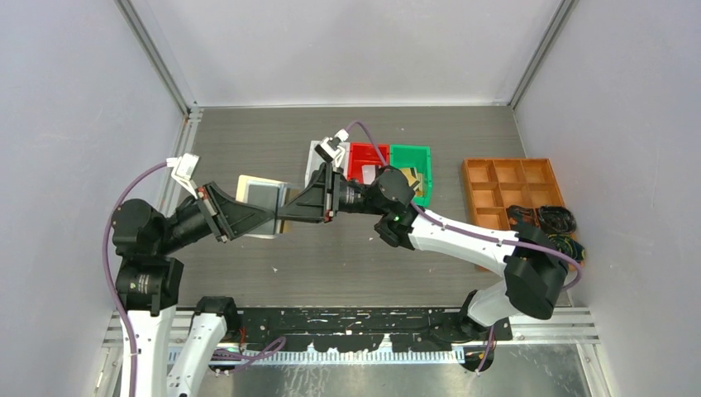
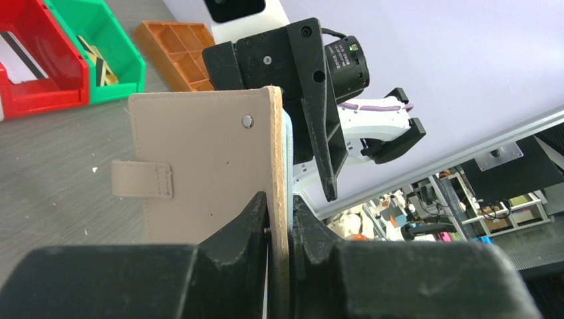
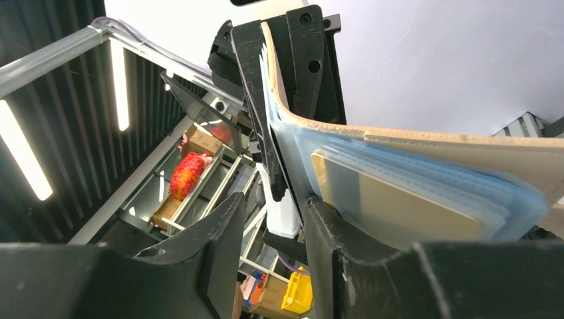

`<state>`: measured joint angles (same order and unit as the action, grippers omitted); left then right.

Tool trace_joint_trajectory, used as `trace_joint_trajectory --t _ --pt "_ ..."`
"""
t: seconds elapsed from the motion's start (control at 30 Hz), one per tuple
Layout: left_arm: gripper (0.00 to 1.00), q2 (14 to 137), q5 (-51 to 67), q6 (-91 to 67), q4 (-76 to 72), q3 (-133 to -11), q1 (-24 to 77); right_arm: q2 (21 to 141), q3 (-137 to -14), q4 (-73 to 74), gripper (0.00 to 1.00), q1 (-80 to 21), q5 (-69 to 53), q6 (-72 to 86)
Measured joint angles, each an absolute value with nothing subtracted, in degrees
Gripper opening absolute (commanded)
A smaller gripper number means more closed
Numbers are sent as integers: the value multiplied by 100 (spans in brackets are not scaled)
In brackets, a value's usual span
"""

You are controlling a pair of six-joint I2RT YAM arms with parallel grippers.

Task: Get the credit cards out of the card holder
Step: Remove the credit card from the card holder.

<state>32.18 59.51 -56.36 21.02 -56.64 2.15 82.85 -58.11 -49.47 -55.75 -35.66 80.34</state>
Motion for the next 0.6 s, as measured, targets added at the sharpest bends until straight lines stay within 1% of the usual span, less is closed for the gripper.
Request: trace_joint_trajectory --t 0.1,0.17,0.27,0.43,0.6 --pt "27 3205 5892 -5599 2036 -5675 207 8403 -5811 -5207 42 -5566 -3540 8211" --pt "29 3205 5843 -5527 2043 -5699 207 8440 -5811 -5251 42 -5566 -3487 8263" --pt "26 3216 5776 -5481 2073 -5734 209 8442 -5811 -5212 41 -5579 -3382 8230" --pt "13 3242 5472 -5374 2244 -5747 207 8436 -5811 -5096 41 -5621 -3100 8003" --pt "12 3271 5288 -5389 2311 -5752 207 8429 -5706 -5192 41 -5660 -2801 7957"
